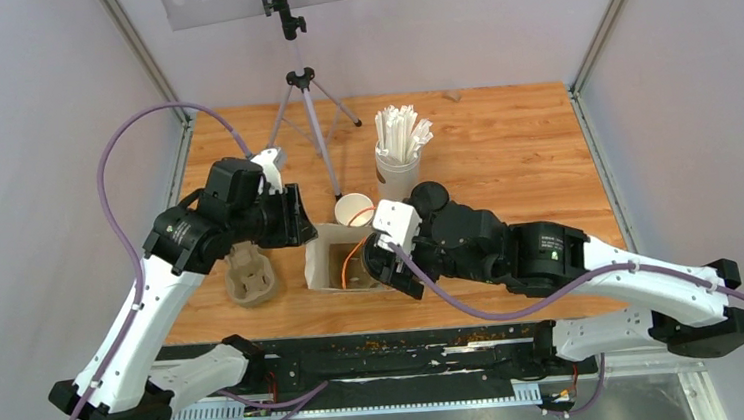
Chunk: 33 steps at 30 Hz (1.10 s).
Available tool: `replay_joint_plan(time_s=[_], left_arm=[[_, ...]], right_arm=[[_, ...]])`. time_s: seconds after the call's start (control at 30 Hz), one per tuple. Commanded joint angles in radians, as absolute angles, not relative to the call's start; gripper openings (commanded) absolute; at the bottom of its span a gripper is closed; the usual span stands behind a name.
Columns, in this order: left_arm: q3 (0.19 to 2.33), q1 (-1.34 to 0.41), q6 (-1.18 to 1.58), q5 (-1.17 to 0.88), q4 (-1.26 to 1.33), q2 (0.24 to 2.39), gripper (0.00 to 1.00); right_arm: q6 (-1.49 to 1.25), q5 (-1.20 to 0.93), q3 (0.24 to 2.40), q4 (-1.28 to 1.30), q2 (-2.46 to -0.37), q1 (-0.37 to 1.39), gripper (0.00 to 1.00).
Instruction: Pack the takeout coffee
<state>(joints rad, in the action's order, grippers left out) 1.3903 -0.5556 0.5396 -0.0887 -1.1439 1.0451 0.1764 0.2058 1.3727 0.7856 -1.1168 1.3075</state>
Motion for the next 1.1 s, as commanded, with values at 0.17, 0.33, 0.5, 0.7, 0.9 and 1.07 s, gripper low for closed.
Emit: replay_joint_plan(time_s=[0.17,0.33,0.5,0.7,0.9,1.07], left_arm=[[1.335,-0.552,0.515,-0.208,-1.109,0.984,0.58],[1.321,-0.552,0.497,-0.279,-1.124,0.974,0.59],[1.314,-0.552,0.481,-0.296,-1.159,0.963,0.6],[1.312,-0.552,0.454,-0.29,-1.201,0.943,0.65],[1.241,-0.552,0.486,-0.328,-1.195,0.911,0.63],[1.22,-0.553,0.504,-0.332,-1.191,0.878,0.58]], right_arm=[[0.238,0.325,1.324,0.699,-1.108,1.414,0.55],[0.268,0.334,1.293,0.696,-1.108,1.437,0.55],[0.28,0.349,1.263,0.687,-1.097,1.45,0.55],[0.278,0.358,1.237,0.679,-1.092,1.456,0.55],[0.277,0.378,1.2,0.666,-1.097,1.464,0.55],[0.284,0.387,1.202,0.667,-1.11,1.478,0.54]])
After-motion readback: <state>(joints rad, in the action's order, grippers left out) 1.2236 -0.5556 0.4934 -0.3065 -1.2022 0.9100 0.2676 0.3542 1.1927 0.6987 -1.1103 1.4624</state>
